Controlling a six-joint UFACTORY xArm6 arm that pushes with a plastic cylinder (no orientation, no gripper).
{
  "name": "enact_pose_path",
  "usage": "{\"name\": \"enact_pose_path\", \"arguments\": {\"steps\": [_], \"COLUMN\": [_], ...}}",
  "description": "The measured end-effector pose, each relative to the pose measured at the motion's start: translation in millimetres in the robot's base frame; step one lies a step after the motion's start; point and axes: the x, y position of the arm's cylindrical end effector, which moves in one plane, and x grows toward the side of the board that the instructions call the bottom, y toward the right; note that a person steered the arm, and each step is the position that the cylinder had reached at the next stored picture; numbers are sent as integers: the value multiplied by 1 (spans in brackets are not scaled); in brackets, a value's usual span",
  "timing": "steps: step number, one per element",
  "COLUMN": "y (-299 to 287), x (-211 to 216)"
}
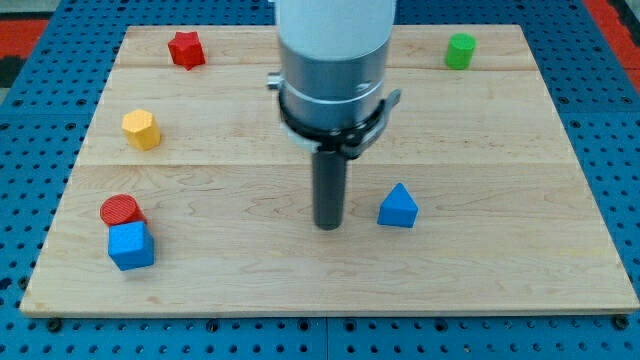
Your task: Drag the blue cube towards the right center
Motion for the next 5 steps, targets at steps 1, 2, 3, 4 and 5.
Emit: {"name": "enact_pose_path", "arguments": {"steps": [1, 2, 3, 4, 5], "y": [-62, -193, -230, -180, -165], "x": [68, 88, 49, 36, 2]}}
